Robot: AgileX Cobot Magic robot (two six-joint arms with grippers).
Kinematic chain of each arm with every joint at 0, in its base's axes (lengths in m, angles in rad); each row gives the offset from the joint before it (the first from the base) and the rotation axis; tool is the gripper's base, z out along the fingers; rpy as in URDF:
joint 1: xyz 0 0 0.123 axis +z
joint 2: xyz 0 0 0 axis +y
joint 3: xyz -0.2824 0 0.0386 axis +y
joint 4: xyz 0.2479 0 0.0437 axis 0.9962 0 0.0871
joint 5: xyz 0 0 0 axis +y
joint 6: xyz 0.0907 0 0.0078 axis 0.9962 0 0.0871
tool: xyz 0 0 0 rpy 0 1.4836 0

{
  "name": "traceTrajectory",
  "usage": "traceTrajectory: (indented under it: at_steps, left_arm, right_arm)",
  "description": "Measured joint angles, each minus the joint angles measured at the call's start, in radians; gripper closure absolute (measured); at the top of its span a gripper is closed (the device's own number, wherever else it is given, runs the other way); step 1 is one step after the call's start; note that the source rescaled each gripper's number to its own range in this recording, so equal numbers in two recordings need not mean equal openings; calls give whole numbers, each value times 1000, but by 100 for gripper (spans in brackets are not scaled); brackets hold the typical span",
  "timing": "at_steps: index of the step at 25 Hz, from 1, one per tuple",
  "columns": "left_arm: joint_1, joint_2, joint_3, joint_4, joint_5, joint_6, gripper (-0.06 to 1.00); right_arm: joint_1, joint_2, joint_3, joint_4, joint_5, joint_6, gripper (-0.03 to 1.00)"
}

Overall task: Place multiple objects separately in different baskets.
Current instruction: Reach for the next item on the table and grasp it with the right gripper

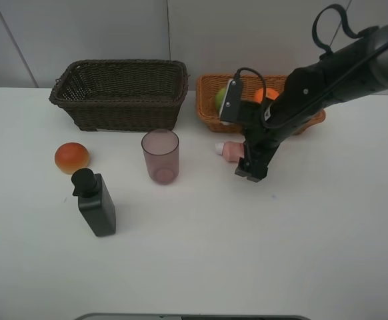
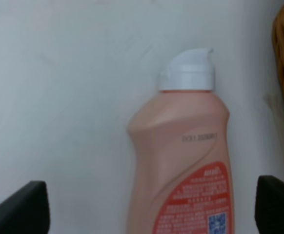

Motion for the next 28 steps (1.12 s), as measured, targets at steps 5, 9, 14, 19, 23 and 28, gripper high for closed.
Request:
traceTrajectory:
  at_steps: [5,9,14,19,23,28]
  left_arm:
    - [0,0,0,0,0,0,-6]
    - [0,0,0,0,0,0,-6]
    - [0,0,0,0,0,0,-6]
    - [0,0,0,0,0,0,-6]
    - [0,0,0,0,0,0,-6]
    - [0,0,0,0,0,0,-6]
  right_arm:
    - [-17,20,0,0,-2,0,13]
    - [-27,43,0,0,-7,0,13]
    - [-29,61,0,0,-28,0,13]
    - [-34,65,0,2,-53,0,13]
    - [-46,65,0,2,-60,0,13]
    - [-51,71,0,2,-70,0,13]
